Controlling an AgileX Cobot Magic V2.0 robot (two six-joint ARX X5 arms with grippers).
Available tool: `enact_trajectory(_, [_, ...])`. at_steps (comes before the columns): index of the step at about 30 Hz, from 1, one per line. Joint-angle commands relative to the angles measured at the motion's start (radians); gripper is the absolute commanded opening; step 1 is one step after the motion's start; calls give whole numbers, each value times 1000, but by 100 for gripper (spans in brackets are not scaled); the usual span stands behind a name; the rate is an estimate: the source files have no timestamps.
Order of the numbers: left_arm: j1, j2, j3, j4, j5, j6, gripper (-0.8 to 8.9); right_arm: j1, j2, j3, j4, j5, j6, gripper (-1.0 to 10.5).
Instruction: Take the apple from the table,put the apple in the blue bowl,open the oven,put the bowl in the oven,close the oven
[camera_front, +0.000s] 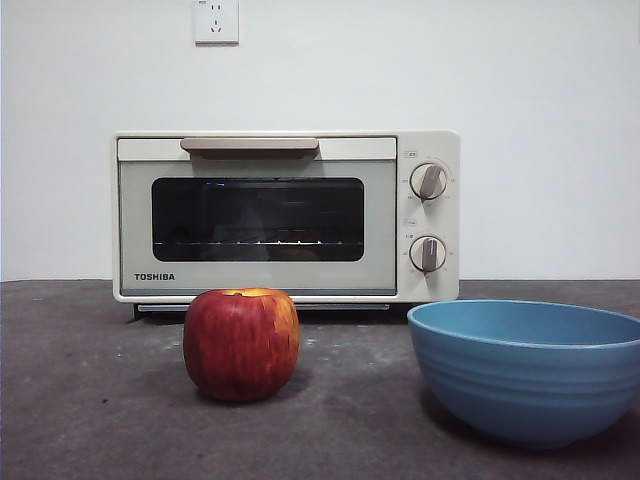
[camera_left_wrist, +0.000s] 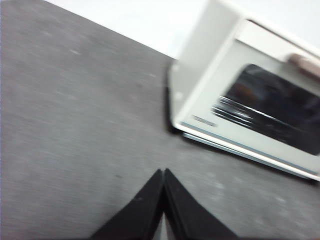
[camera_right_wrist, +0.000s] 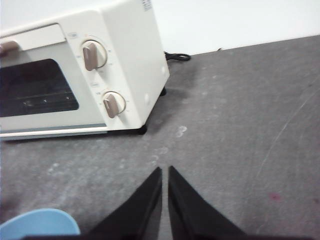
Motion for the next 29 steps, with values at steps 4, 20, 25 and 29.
enact_trajectory(4, [2, 2, 67, -149, 87, -52, 7, 0, -1, 70, -53, -5, 130, 4])
enact_trajectory(20, [-21, 226, 452, -418, 339, 71, 7, 73, 355, 515, -452, -235, -72, 4])
enact_trajectory(25, [-91, 312, 580, -553, 360, 158, 7, 152, 499, 640, -581, -272, -191, 4])
enact_trajectory(29, [-154, 368, 646, -635, 360, 201, 7, 247, 595, 723, -686, -270, -273, 4])
